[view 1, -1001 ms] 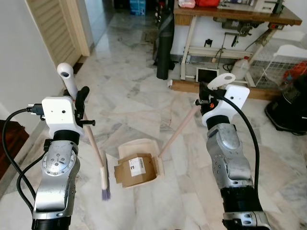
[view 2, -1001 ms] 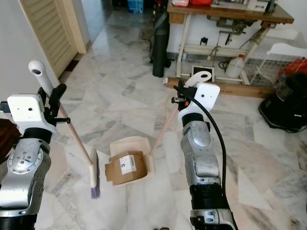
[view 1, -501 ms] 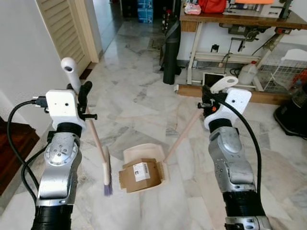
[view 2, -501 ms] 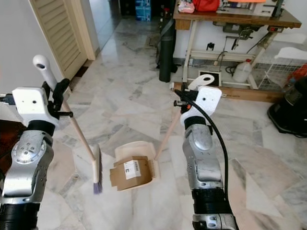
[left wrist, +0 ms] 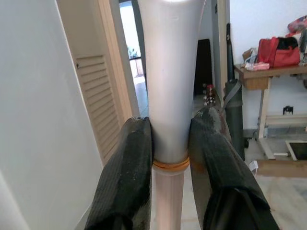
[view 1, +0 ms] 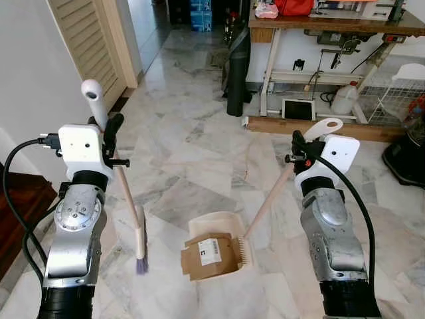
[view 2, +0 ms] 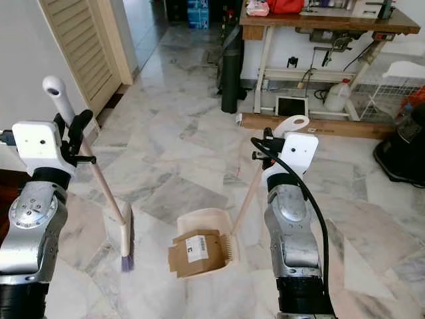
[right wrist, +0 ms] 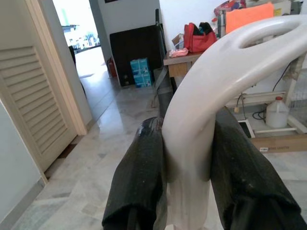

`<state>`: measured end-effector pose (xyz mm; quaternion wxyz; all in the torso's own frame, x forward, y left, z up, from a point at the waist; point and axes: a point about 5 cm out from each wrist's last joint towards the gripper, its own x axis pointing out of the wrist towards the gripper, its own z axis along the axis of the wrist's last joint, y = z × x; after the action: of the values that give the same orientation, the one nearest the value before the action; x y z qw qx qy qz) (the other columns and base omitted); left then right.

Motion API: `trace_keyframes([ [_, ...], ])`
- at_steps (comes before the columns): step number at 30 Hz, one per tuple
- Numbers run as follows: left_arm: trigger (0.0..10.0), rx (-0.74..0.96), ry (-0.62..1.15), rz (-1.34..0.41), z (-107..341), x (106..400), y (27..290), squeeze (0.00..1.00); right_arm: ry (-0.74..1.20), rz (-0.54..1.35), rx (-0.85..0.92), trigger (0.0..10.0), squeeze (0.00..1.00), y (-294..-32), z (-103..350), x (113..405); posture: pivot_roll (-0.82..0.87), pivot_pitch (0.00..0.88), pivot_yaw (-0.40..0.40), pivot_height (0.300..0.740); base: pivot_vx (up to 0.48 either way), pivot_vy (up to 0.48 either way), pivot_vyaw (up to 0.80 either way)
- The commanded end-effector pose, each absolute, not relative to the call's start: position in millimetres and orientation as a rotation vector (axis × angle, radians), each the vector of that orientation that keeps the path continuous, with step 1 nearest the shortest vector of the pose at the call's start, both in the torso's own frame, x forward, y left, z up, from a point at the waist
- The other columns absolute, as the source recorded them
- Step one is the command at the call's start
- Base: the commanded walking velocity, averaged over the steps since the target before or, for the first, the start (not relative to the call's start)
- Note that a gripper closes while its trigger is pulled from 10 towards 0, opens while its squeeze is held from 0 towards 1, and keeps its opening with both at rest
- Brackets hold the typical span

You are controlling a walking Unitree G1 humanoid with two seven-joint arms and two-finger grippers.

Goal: Sweep floor

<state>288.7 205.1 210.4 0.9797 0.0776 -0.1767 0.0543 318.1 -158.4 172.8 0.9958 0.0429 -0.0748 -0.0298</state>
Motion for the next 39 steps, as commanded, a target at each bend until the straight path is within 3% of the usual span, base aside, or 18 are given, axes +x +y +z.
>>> trace_keyframes([
  [1, 10.0, 0.156, -0.420, 0.127, 221, 280, 207, 0.00, -0.228, -0.054, 0.110, 10.0, 0.00, -158, 191, 311, -0.06, 0.038, 0.021, 0.740, 0.000, 0.000, 0.00],
  [18, 10.0, 0.163, -0.406, 0.123, 218, 273, 208, 0.00, -0.194, -0.061, 0.110, 10.0, 0.00, -161, 184, 295, -0.07, 0.027, 0.029, 0.740, 0.000, 0.000, 0.00],
  [39, 10.0, 0.166, -0.394, 0.116, 214, 266, 205, 0.00, -0.175, -0.054, 0.159, 10.0, 0.00, -158, 185, 291, -0.06, 0.025, 0.015, 0.740, 0.000, 0.000, 0.76],
])
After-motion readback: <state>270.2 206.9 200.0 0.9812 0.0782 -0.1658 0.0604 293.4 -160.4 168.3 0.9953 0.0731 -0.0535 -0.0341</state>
